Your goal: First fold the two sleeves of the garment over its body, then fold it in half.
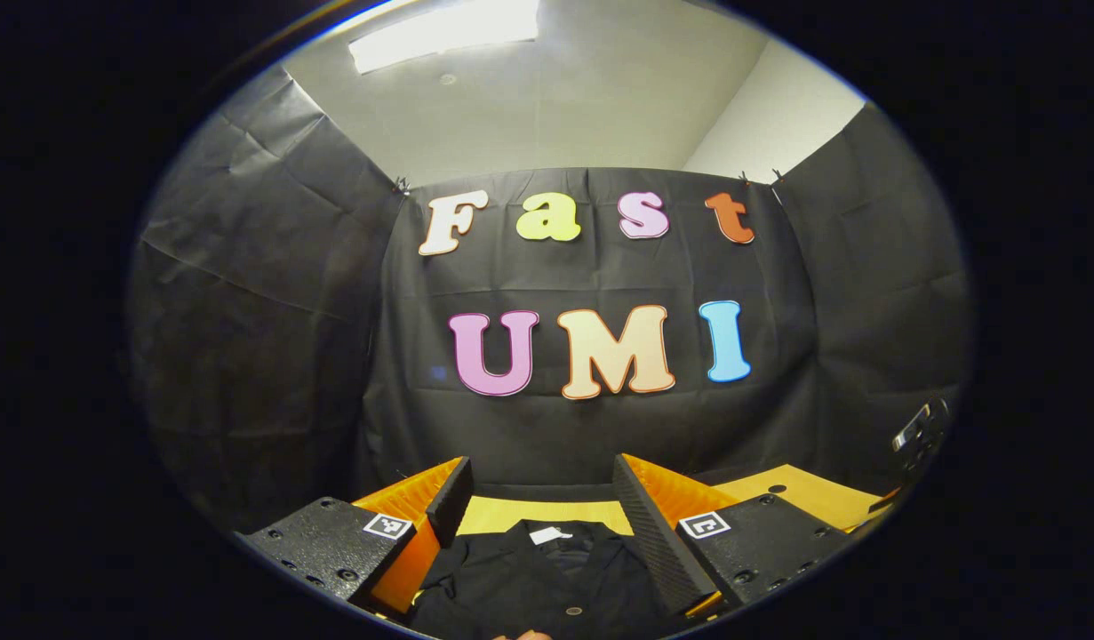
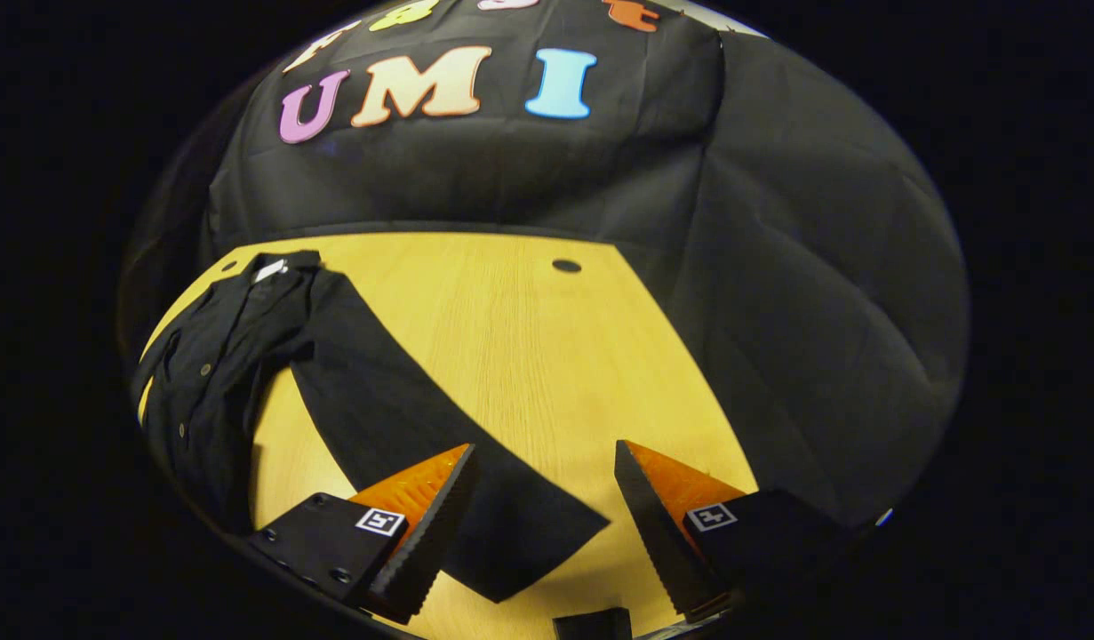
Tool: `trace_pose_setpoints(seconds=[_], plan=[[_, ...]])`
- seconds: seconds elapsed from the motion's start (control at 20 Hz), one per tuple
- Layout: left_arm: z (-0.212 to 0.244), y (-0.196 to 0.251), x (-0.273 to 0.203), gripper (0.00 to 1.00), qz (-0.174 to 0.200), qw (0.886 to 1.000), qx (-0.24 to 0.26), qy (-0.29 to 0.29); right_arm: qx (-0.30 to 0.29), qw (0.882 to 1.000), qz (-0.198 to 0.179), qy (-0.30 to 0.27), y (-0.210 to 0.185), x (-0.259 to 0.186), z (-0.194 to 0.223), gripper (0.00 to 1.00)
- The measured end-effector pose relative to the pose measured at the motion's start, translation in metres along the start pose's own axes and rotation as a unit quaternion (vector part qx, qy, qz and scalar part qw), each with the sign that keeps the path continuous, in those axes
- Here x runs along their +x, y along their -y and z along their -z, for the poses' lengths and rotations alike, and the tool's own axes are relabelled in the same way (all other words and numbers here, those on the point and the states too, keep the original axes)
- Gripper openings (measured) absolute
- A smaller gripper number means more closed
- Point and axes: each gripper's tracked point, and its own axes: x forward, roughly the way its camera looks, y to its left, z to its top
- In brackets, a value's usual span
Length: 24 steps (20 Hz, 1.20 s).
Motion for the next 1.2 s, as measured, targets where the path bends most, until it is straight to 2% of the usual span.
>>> trace_pose_setpoints(seconds=[0.25, 0.4, 0.55, 0.6, 0.65, 0.7, 0.75, 0.8, 0.85, 0.9, 1.0, 1.2], plan=[[-0.001, 0.006, -0.001, 0.93, -0.003, 1.0, 0.012, -0.001, 0.007, 0.998, -0.014, -0.064, -0.006, 0.023, 0.028, 0.99], [0.0, 0.002, -0.001, 0.95, -0.009, 1.0, 0.018, -0.006, 0.017, 0.992, -0.049, -0.118, -0.014, 0.027, 0.043, 0.99], [-0.001, -0.005, -0.003, 0.95, -0.018, 1.0, 0.025, -0.007, 0.027, 0.992, -0.065, -0.104, -0.021, 0.029, 0.037, 0.89], [-0.002, -0.006, -0.004, 0.95, -0.02, 0.999, 0.025, -0.005, 0.016, 0.992, -0.071, -0.101, -0.024, 0.029, 0.034, 0.79], [-0.002, -0.01, -0.005, 0.99, -0.022, 0.999, 0.023, -0.002, 0.011, 0.992, -0.079, -0.097, -0.029, 0.032, 0.035, 0.56], [-0.002, -0.011, -0.005, 0.95, -0.022, 1.0, 0.02, -0.001, 0.011, 0.992, -0.079, -0.096, -0.03, 0.034, 0.035, 0.33], [0.002, -0.014, -0.004, 0.99, -0.023, 1.0, 0.017, -0.001, 0.018, 0.992, -0.075, -0.099, -0.029, 0.034, 0.036, 0.22], [0.004, -0.017, -0.003, 0.99, -0.021, 1.0, 0.013, -0.002, 0.024, 0.992, -0.069, -0.1, -0.027, 0.033, 0.036, 0.11], [0.008, -0.021, -0.004, 0.95, -0.021, 1.0, 0.01, -0.007, 0.052, 0.992, -0.07, -0.09, -0.029, 0.029, 0.028, 0.07], [0.01, -0.028, -0.005, 0.99, -0.024, 1.0, 0.012, -0.009, 0.076, 0.991, -0.074, -0.076, -0.034, 0.027, 0.02, 0.03], [0.005, -0.048, -0.007, 0.95, -0.035, 0.999, 0.015, -0.001, 0.115, 0.989, -0.085, -0.039, -0.048, 0.014, -0.014, 0.03], [0.01, -0.081, -0.007, 0.99, -0.049, 0.999, 0.02, -0.006, 0.113, 0.989, -0.097, 0.007, -0.077, -0.009, -0.065, 0.03]])
